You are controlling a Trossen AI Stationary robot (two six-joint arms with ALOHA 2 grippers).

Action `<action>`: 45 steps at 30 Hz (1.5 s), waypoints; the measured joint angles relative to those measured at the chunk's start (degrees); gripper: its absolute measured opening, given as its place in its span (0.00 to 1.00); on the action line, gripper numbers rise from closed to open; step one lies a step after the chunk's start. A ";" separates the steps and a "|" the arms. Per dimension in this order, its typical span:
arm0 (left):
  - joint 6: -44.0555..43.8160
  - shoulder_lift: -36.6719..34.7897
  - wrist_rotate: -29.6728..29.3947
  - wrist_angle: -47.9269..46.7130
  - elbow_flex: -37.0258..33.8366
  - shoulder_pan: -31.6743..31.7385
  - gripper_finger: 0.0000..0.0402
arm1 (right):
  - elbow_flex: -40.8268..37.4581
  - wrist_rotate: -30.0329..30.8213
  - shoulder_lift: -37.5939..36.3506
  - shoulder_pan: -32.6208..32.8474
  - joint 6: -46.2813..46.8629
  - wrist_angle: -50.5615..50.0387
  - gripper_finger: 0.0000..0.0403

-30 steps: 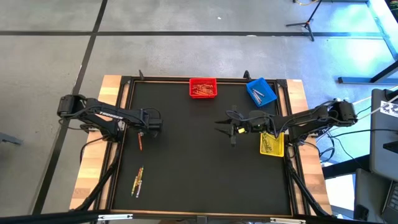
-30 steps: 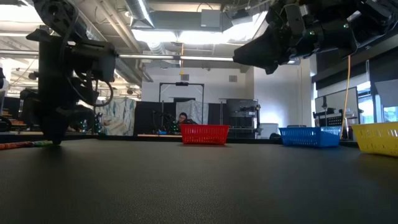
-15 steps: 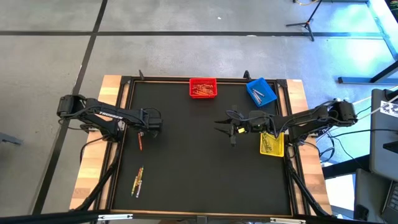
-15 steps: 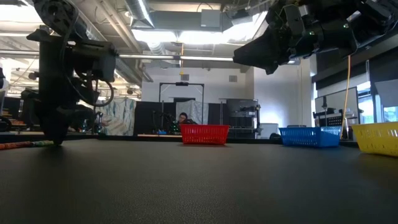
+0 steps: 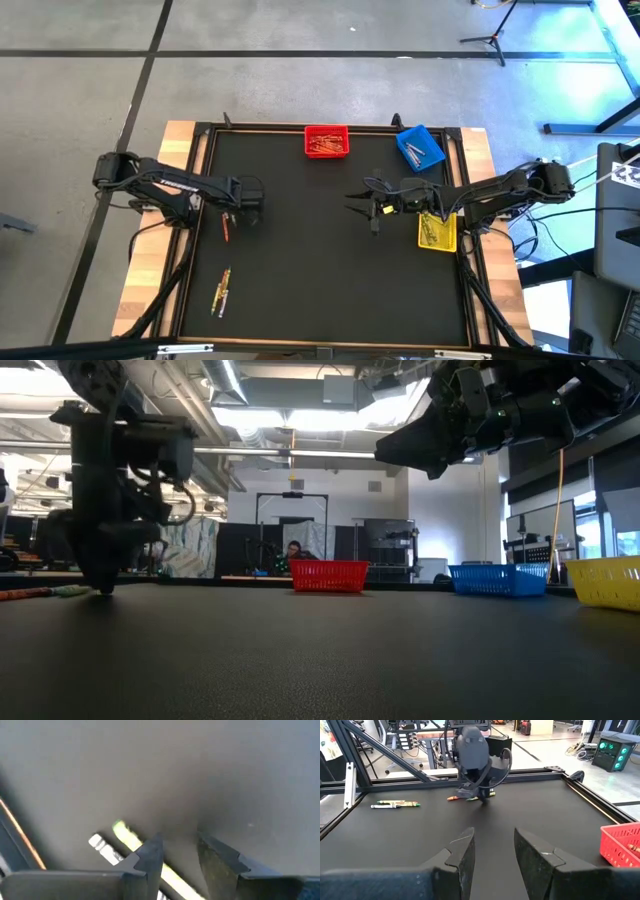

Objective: Sort crayons
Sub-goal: Put the green crayon into the yellow bin

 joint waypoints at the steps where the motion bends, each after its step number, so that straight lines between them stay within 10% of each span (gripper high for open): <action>1: 0.97 -0.12 -0.17 -0.04 0.36 -0.41 0.30 | 0.00 0.00 0.00 0.00 0.00 0.00 0.33; 11: 3.63 -2.98 -2.53 -2.59 4.59 -4.64 0.30 | -0.02 0.00 -0.02 0.00 0.00 -0.02 0.33; 25: 38.72 -3.39 5.24 -4.60 4.67 -12.63 0.30 | -0.02 0.02 -0.02 0.00 0.00 0.24 0.33; 45: 39.88 2.68 6.28 -5.45 4.74 -16.52 0.30 | -0.02 0.05 -0.02 0.00 -0.02 0.11 0.33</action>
